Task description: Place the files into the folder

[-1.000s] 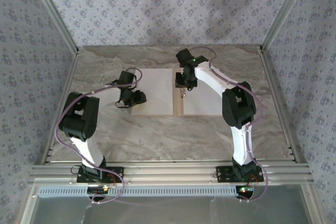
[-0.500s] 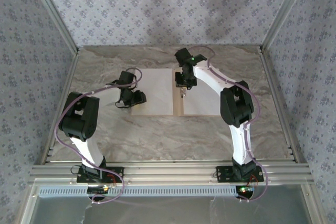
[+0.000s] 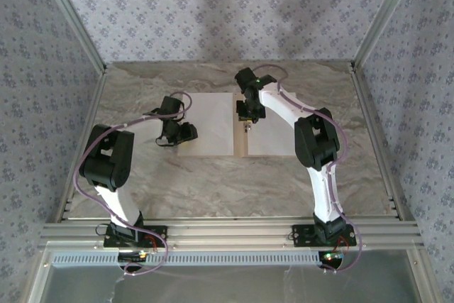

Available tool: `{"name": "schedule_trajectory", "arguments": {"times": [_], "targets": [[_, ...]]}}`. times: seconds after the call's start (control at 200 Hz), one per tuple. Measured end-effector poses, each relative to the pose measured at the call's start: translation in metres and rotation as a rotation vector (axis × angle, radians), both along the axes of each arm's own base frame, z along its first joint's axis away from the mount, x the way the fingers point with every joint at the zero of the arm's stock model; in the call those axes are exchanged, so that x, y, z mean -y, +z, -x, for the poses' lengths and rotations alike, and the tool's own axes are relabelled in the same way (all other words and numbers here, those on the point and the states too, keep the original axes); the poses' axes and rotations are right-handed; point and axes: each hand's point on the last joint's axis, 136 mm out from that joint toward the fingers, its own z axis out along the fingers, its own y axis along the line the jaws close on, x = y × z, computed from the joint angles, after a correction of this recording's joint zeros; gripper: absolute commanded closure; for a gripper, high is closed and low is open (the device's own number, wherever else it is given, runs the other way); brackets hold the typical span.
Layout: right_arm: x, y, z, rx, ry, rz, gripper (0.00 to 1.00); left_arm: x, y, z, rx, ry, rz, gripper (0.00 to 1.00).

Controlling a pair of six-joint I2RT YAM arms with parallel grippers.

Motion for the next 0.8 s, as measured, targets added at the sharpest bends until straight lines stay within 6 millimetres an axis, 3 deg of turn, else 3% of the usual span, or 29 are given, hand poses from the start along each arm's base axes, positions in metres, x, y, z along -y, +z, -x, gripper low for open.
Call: {"name": "schedule_trajectory", "arguments": {"times": [0.22, 0.8], "targets": [[-0.001, 0.004, -0.002, 0.003, 0.007, 0.001, 0.70, 0.000, 0.000, 0.000, -0.002, 0.004, 0.001, 0.61], [-0.002, 0.010, -0.005, 0.005, 0.014, 0.006, 0.76, 0.000, 0.000, 0.000, -0.002, 0.006, 0.002, 0.61]]}}
